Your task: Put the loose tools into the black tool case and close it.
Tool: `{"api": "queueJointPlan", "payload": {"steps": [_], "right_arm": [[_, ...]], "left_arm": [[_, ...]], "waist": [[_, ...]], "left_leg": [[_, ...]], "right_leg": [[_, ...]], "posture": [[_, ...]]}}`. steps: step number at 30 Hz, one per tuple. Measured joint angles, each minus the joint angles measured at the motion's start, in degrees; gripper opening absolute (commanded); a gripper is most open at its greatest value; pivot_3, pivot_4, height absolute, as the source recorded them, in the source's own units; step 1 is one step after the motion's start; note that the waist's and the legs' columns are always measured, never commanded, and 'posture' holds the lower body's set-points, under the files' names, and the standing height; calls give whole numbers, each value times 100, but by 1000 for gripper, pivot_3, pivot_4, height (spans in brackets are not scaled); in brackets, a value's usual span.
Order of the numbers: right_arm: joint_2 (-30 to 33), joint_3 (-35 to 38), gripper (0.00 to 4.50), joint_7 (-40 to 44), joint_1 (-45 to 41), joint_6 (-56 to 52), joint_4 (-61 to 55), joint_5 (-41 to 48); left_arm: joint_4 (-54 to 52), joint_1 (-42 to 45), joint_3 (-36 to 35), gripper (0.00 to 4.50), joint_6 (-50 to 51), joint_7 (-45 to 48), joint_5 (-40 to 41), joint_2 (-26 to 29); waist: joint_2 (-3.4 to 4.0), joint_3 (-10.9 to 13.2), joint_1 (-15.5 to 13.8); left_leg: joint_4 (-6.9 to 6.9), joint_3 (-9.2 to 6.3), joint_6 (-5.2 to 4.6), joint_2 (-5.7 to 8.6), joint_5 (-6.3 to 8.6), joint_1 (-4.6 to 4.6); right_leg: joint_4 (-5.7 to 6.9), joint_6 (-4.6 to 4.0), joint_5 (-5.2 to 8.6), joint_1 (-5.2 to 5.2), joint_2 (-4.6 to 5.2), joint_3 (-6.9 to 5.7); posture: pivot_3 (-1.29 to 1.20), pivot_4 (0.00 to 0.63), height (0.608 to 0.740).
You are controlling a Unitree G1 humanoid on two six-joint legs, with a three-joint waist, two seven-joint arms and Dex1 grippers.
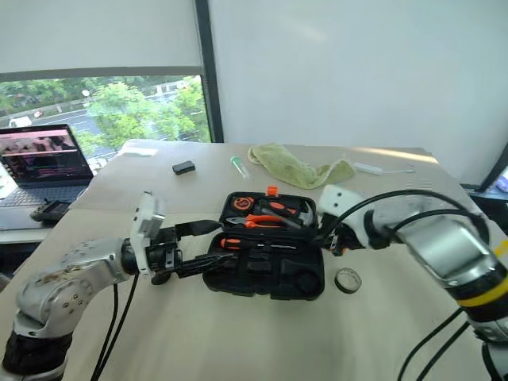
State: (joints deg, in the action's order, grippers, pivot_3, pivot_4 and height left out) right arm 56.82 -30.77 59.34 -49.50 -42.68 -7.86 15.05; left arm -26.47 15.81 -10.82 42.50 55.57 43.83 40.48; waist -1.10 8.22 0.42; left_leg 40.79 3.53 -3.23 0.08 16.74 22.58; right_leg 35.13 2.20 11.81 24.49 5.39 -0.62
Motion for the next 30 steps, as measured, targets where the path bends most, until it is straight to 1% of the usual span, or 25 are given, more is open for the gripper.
{"api": "queueJointPlan", "payload": {"steps": [1,4,9,13,18,29,30], "right_arm": [[-269,-225,877,177,-184,185,419,-277],[-737,-566,877,549,-472,516,1192,-727],[-1221,-799,877,958,-766,890,2044,-1320],[-1373,-797,877,1230,-814,998,2081,-1599],[-1416,-773,877,1553,-760,995,2034,-1765],[-1603,-710,876,1756,-751,1089,2098,-2182],[-1618,-698,1376,1769,-751,1117,2120,-2212]], "left_arm": [[23,-131,-189,4500,37,233,208,223],[69,-283,-444,4500,20,534,409,506],[149,-492,-537,4500,-1,625,470,607],[148,-521,-559,4500,-69,593,463,642],[143,-593,-560,4500,-154,537,450,642],[131,-718,-543,4500,-364,416,406,641],[124,-740,-541,4500,-374,417,386,641]], "waist": [[-2,1,-2],[2,3,-60],[3,5,-84],[4,5,-69],[4,5,-50],[5,5,-21],[5,5,-17]], "left_leg": [[2,3,1,-3,0,10],[5,2,1,3,0,52],[5,0,1,6,0,72],[3,0,2,4,0,67],[4,0,6,3,-2,57],[4,-1,11,2,-5,55],[4,-1,11,2,-6,54]], "right_leg": [[-3,0,0,13,-2,-1],[-1,1,-1,48,6,-9],[7,5,-4,60,5,-14],[9,5,-4,59,2,-15],[8,4,-4,57,2,-12],[15,2,-4,60,2,-11],[15,2,-4,60,2,-11]], "posture": [[0,150,740],[0,150,740],[0,150,740],[0,150,740],[0,150,740],[0,150,740],[0,150,740]]}}
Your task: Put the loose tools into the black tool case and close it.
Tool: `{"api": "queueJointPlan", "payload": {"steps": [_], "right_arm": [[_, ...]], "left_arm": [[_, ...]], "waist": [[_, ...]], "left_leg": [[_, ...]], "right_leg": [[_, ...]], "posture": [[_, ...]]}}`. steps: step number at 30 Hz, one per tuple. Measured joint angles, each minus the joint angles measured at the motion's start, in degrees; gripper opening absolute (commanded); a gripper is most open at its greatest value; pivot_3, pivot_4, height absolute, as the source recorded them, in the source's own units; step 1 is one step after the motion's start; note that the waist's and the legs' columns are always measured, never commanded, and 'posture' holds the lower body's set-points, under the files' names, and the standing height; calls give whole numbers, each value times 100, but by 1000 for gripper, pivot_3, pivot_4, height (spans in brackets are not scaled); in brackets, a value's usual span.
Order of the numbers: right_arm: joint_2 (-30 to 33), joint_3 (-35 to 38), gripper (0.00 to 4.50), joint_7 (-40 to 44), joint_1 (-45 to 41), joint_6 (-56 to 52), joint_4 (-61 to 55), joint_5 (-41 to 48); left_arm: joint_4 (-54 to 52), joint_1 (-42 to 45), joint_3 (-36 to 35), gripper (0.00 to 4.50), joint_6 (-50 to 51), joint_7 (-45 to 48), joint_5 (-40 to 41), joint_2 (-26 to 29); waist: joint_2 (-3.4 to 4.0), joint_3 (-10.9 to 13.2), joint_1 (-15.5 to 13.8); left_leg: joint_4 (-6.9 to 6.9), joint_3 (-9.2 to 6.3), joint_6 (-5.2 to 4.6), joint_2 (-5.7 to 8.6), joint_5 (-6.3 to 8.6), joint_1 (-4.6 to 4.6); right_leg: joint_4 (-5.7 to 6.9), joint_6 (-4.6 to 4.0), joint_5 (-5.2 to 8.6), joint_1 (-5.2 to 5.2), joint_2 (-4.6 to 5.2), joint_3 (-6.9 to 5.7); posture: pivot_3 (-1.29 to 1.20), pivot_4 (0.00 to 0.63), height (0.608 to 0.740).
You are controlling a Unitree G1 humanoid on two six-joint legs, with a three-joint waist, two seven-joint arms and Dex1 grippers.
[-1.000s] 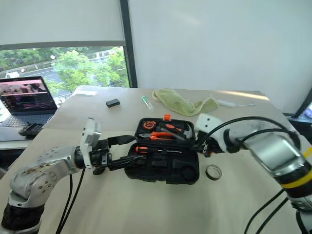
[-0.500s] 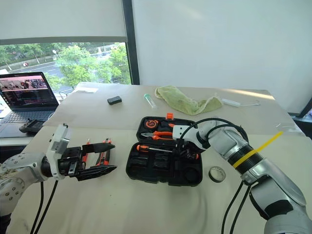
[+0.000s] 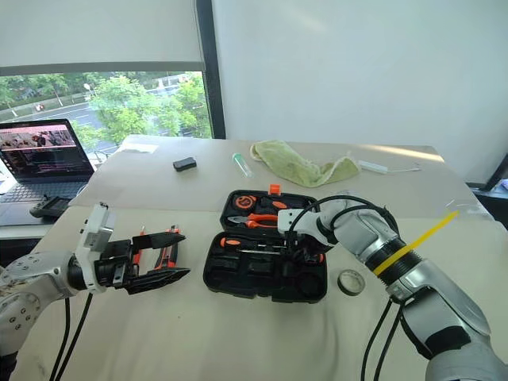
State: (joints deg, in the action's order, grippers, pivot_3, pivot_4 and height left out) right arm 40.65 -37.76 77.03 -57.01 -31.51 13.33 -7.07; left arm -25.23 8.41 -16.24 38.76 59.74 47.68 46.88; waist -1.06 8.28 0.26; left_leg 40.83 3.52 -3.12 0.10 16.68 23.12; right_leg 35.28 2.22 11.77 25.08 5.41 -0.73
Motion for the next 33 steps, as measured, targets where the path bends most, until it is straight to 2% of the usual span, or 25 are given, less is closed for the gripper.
{"api": "queueJointPlan", "payload": {"steps": [1,4,9,12,15,16,18,20,21,27,30,33], "right_arm": [[-20,12,1886,17,0,36,23,-30],[-32,51,2731,35,3,224,78,-138],[92,401,2731,262,168,81,-325,-27],[140,688,2731,509,283,-295,-845,358],[147,1325,2011,411,553,-857,-1488,859],[-3,1855,1616,115,849,-1181,-1861,1117],[-250,2368,1102,-279,1225,-1462,-2290,1373],[-802,3047,283,-1128,1940,-1789,-2937,1570],[-1005,3175,87,-1409,2184,-1856,-3101,1603],[-2454,3692,87,-3667,3725,-1672,-3853,1383],[-2649,3583,87,-4436,4200,-1159,-3787,1043],[-2821,3436,87,-4920,4258,-770,-3444,829]], "left_arm": [[-2,-20,0,4500,-11,2,-26,0],[-7,-83,3,4500,-65,11,-35,0],[-11,-162,14,4500,-101,15,-36,0],[-12,-166,24,4500,-108,21,-36,0],[-16,-171,48,4500,-115,20,-42,0],[-14,-173,63,4500,-116,13,-44,-1],[-15,-182,70,4500,-120,10,-47,-2],[-14,-207,83,4500,-144,-15,-59,-28],[-13,-226,84,4500,-149,-26,-63,-49],[-14,-249,127,4500,-229,-130,-110,-149],[-14,-248,139,4500,-233,-165,-110,-154],[-13,-244,144,4500,-234,-164,-109,-154]], "waist": [[0,0,2],[0,0,1],[1,1,23],[2,1,28],[1,1,17],[0,1,3],[-1,0,-10],[-2,-1,-25],[-1,0,-28],[-1,0,-29],[-1,0,-13],[-1,0,28]], "left_leg": [[0,0,0,0,0,-2],[0,0,1,0,0,-3],[-2,0,1,-2,-1,1],[-3,-1,2,-3,-1,2],[0,-1,-3,-2,2,3],[-1,-3,-5,-2,3,1],[-2,-3,-4,-2,3,0],[-1,-4,-2,-2,2,-3],[-1,-3,0,-1,1,-3],[-2,-1,18,4,-9,-21],[-2,0,24,5,-15,-29],[-4,0,25,-1,-16,-43]], "right_leg": [[0,0,0,-2,0,0],[0,0,0,-2,0,-1],[4,-2,0,5,0,0],[16,-2,0,6,0,0],[42,-2,0,4,6,-2],[44,-2,0,3,8,-3],[47,-2,0,2,10,-2],[55,-3,1,2,11,-1],[58,-4,1,3,13,1],[55,-14,1,1,7,5],[63,-21,2,-1,2,9],[71,-32,2,-6,-10,12]], "posture": [[0,150,740],[0,150,740],[0,150,740],[0,150,740],[0,150,740],[0,150,740],[0,150,740],[0,150,740],[0,150,740],[0,150,740],[0,150,740],[0,150,740]]}}
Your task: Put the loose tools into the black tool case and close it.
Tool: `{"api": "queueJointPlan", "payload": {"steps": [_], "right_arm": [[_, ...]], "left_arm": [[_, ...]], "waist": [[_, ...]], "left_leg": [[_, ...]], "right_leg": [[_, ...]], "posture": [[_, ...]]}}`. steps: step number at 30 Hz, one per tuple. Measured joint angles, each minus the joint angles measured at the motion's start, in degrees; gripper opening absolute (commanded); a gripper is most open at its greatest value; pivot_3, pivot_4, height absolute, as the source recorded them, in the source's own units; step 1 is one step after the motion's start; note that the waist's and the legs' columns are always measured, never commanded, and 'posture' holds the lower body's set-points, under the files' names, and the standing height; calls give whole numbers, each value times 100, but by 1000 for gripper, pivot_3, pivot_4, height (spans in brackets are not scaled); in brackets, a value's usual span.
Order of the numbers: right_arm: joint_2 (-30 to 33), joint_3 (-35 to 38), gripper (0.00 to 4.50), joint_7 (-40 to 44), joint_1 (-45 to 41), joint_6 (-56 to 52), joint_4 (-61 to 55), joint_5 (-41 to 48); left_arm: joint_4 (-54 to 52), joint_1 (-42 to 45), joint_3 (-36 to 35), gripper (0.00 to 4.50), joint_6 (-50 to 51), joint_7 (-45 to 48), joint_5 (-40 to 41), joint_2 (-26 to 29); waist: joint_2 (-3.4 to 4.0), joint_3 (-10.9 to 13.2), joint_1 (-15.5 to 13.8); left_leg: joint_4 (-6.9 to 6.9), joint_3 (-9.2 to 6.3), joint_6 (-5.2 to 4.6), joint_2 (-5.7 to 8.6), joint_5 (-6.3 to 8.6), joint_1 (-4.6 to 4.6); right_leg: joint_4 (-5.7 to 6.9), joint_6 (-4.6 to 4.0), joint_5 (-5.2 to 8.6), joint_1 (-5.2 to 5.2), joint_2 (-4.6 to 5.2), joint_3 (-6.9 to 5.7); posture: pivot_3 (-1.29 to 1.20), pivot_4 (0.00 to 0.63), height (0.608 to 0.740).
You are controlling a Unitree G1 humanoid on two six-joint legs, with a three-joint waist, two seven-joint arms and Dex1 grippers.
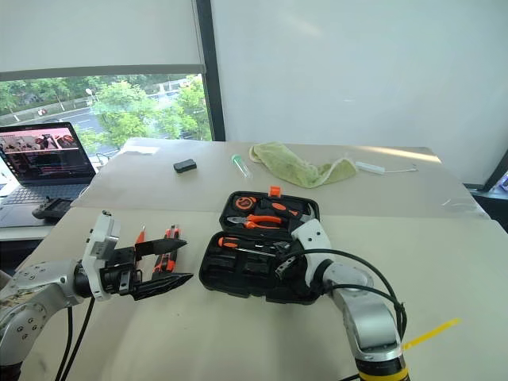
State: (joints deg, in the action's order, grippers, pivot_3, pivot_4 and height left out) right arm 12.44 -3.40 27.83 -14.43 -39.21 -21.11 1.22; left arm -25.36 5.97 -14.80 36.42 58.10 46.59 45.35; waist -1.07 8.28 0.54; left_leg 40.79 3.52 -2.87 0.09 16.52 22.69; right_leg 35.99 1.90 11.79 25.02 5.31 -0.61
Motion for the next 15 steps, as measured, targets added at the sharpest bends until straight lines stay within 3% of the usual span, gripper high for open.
{"api": "queueJointPlan", "payload": {"steps": [4,9,15], "right_arm": [[62,-341,87,-105,-27,293,387,-120],[501,-855,87,45,-276,516,723,-353],[1126,-1379,87,593,-780,423,1049,-574]], "left_arm": [[12,28,4,4500,0,10,-1,3],[18,24,4,4500,-10,15,-38,4],[8,-64,5,4500,-37,-6,-77,3]], "waist": [[0,0,34],[-3,-1,53],[-63,-42,47]], "left_leg": [[-10,0,-7,-4,4,-15],[-26,-1,-28,-14,18,-88],[-98,1,-15,-16,10,-156]], "right_leg": [[9,-11,7,-2,-8,2],[-8,-20,15,-76,-12,-3],[-13,-44,33,-105,-10,0]], "posture": [[0,150,740],[0,150,740],[0,150,740]]}}
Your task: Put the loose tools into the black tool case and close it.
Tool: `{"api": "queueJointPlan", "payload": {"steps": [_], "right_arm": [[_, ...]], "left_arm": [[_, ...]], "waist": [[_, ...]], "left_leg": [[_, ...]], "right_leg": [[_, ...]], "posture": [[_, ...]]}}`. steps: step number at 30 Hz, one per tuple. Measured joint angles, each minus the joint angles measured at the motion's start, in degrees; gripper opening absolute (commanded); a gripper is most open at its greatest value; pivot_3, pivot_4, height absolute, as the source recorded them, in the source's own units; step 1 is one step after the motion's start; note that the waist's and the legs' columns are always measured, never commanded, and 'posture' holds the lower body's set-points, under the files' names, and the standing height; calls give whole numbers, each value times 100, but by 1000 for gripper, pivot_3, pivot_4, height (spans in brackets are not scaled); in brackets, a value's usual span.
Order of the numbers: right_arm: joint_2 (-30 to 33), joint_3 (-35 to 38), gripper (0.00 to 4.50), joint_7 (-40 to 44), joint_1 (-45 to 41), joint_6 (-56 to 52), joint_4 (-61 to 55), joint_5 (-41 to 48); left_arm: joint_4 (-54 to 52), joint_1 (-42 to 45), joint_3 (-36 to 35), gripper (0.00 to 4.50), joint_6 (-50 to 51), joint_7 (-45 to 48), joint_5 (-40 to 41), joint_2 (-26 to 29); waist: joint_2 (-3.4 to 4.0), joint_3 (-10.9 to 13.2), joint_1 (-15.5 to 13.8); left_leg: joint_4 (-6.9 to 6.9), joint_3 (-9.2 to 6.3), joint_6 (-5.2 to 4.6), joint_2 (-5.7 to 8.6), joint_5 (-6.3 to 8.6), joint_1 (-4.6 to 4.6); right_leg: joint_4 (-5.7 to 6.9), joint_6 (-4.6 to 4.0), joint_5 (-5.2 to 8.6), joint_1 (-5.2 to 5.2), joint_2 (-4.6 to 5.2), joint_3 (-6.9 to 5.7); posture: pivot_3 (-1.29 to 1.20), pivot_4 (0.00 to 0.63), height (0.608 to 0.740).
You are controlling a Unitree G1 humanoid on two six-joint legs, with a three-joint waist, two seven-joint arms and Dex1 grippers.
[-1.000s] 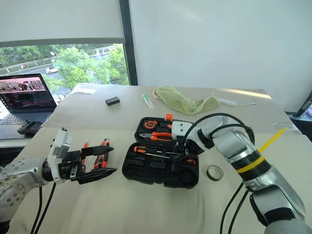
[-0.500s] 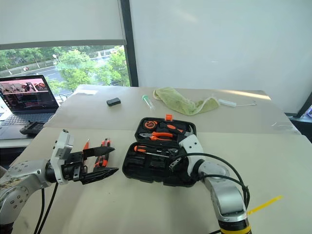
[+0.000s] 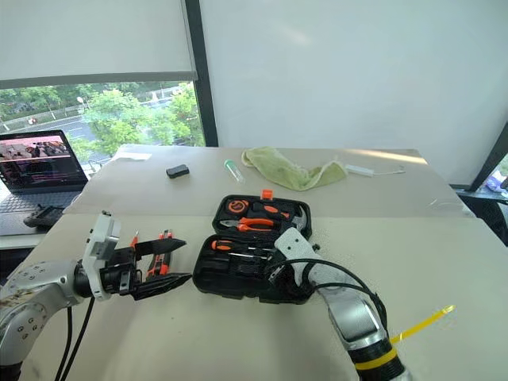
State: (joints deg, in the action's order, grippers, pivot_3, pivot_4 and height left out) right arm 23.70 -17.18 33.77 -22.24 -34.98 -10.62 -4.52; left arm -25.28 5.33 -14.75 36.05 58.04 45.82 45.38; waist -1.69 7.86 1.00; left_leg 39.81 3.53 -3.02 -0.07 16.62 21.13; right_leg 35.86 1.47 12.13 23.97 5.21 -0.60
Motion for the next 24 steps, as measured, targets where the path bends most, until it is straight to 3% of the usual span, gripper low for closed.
{"api": "queueJointPlan", "payload": {"steps": [5,7,10,14,20,24], "right_arm": [[-49,276,87,96,126,83,-124,254],[-341,828,87,271,656,638,-487,937],[-441,1168,794,612,874,617,-1300,1869],[368,2044,2148,1132,1053,364,-2406,2896],[1530,2808,4328,1789,1268,-18,-2907,4078],[1829,3097,4455,1918,1275,-48,-2996,4545]], "left_arm": [[-14,-135,-16,4500,-12,-235,-59,-23],[-21,-211,-202,4500,45,-548,-55,-116],[-8,-144,-328,4500,217,-1109,-59,-224],[5,69,-440,4500,896,-2543,-321,-401],[394,1798,-226,4500,3787,-4501,-455,-477],[857,2446,44,4500,4590,-4941,-789,-552]], "waist": [[-18,-13,-27],[-9,3,-49],[22,29,-35],[8,35,-83],[-15,48,-163],[-26,53,-128]], "left_leg": [[-9,-3,15,-19,-1,10],[-11,-6,14,-19,-1,30],[-4,-6,14,-17,-1,58],[-2,-17,6,-14,3,49],[2,-24,12,3,-3,47],[-7,-23,14,2,-3,52]], "right_leg": [[2,-14,10,10,-6,-7],[-1,-12,11,26,-5,-9],[2,-3,3,45,3,-5],[-11,3,0,28,7,-16],[-1,6,-1,25,5,-17],[-7,5,-1,33,-2,-12]], "posture": [[0,150,740],[0,150,740],[0,150,740],[0,150,740],[0,150,740],[0,150,740]]}}
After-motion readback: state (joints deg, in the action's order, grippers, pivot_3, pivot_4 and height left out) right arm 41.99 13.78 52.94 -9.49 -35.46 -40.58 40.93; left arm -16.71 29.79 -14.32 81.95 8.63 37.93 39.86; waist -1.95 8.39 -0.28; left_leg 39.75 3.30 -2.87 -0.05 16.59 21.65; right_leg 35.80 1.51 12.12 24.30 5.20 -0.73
